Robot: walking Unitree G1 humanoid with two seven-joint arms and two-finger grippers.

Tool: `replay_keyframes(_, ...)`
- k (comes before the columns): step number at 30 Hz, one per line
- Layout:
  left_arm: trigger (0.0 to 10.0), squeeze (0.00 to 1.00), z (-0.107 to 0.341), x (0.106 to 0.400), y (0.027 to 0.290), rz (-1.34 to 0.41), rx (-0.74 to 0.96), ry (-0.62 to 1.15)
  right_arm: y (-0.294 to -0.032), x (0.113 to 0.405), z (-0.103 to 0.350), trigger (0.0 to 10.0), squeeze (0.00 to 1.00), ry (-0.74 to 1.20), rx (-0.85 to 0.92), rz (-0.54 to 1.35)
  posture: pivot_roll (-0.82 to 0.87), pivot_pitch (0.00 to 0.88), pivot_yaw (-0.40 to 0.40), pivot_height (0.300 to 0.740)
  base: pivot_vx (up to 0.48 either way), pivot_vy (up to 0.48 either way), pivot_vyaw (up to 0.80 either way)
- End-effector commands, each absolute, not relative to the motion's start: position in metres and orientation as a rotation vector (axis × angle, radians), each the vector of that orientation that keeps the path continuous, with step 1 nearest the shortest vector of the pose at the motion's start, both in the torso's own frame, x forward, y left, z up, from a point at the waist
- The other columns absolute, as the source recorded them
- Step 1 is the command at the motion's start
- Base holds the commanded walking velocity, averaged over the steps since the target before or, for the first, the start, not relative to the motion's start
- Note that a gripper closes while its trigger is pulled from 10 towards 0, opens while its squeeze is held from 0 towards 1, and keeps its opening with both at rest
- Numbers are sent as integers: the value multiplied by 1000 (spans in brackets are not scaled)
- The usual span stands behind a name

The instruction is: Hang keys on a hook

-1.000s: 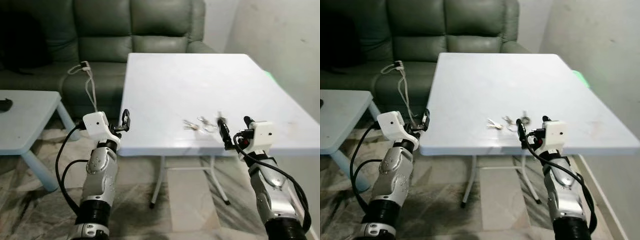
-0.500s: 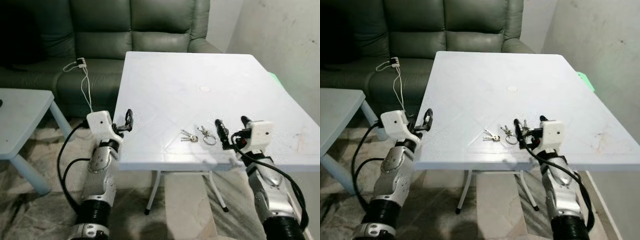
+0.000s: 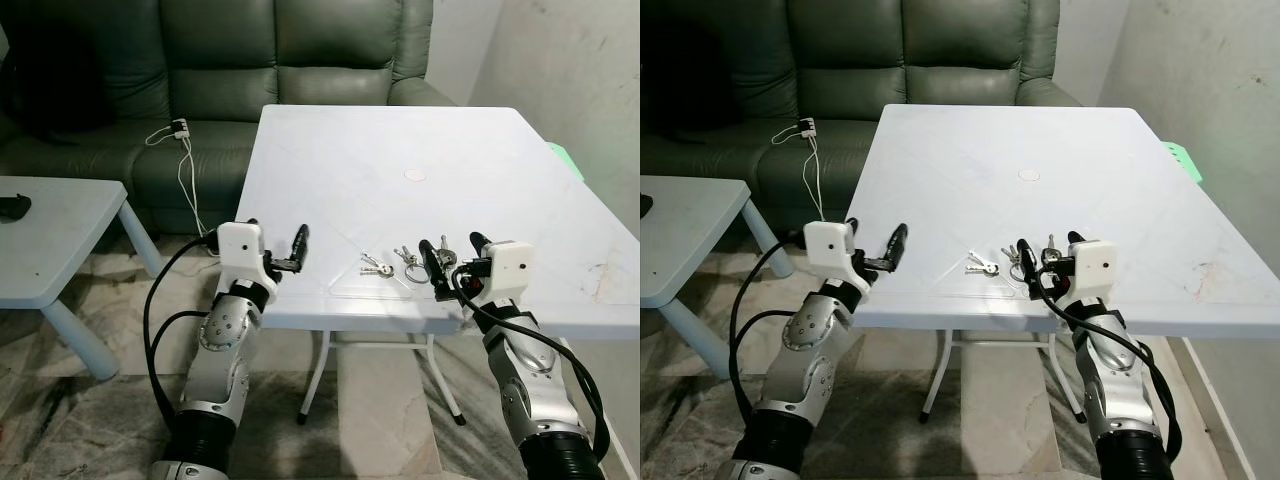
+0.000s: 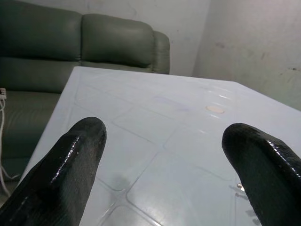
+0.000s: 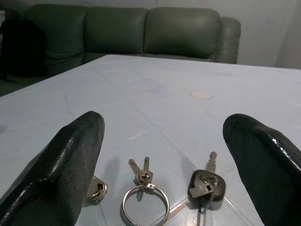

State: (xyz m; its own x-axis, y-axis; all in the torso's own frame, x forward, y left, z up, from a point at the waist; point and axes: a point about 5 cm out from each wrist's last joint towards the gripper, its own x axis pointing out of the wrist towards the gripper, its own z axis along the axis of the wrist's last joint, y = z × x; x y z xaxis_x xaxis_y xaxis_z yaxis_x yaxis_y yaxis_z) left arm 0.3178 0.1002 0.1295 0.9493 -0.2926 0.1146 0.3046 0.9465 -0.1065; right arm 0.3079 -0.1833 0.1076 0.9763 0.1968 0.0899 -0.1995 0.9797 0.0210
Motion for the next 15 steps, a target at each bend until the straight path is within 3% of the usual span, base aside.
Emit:
replay_keyframes(1,10000,0,134,315,95,-337,-115,-107,-183,308,112,10000,0,-94,22,197,-22,9,-48,740,0,0,0)
replay_keyframes(15,10000,0,134,301,76,-427,-110,-98,-170,313,115,10000,0,-78,46,191,-20,18,-55,740,0,0,0)
